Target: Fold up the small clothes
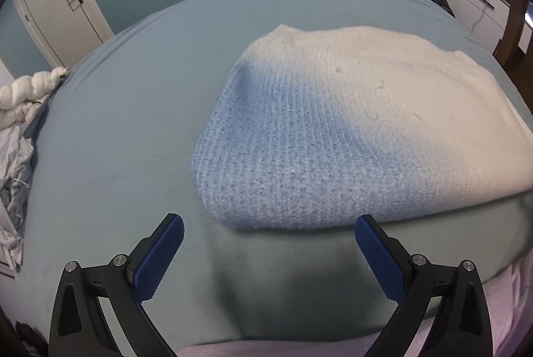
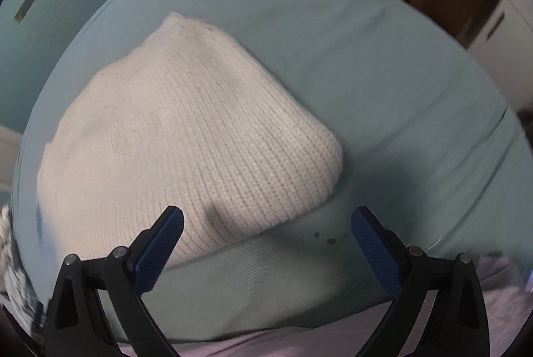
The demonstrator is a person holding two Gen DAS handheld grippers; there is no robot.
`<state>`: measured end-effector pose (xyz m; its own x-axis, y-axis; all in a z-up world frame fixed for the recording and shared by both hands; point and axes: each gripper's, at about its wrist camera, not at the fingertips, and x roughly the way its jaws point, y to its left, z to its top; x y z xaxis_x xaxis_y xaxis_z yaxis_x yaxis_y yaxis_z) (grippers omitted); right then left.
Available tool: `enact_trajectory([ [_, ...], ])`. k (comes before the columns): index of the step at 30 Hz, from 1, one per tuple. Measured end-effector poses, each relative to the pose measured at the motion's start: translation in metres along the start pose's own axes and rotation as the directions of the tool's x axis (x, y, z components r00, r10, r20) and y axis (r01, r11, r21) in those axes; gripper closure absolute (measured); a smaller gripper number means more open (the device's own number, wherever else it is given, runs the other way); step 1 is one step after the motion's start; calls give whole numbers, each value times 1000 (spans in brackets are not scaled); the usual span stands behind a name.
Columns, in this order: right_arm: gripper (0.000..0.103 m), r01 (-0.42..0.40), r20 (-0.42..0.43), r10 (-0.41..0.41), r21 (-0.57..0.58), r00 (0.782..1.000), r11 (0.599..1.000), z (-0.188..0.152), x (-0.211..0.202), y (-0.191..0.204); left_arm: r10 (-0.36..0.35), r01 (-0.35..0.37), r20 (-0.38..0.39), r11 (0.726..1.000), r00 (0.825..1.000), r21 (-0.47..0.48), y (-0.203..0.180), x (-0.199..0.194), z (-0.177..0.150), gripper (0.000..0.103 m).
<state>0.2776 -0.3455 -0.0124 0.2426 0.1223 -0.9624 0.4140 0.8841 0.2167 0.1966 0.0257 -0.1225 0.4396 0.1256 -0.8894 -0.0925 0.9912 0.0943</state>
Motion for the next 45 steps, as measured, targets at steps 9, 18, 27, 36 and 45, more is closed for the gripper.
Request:
enact_trajectory([
  [9, 4, -121, -96, 142, 199, 985, 973, 25, 43, -20, -260, 242, -118, 959, 958, -149, 17, 23, 5, 0],
  [18, 4, -242, -126, 305, 365, 944, 899, 49, 80, -38, -451, 358, -201, 857, 870, -371, 29, 59, 1, 0],
  [27, 6, -299, -115, 371, 398, 922, 867, 50, 100, -52, -474, 339, -205, 815, 856, -470, 33, 94, 15, 0],
  [36, 68, -292, -38, 315, 285, 948, 913, 49, 80, -33, -541, 415, -120, 752, 832, -513, 43, 79, 13, 70],
  [45, 78, -464, 153, 444, 146, 883, 874, 40, 19, -40, -558, 501, 24, 725, 830, -474, 53, 9, 0, 82],
])
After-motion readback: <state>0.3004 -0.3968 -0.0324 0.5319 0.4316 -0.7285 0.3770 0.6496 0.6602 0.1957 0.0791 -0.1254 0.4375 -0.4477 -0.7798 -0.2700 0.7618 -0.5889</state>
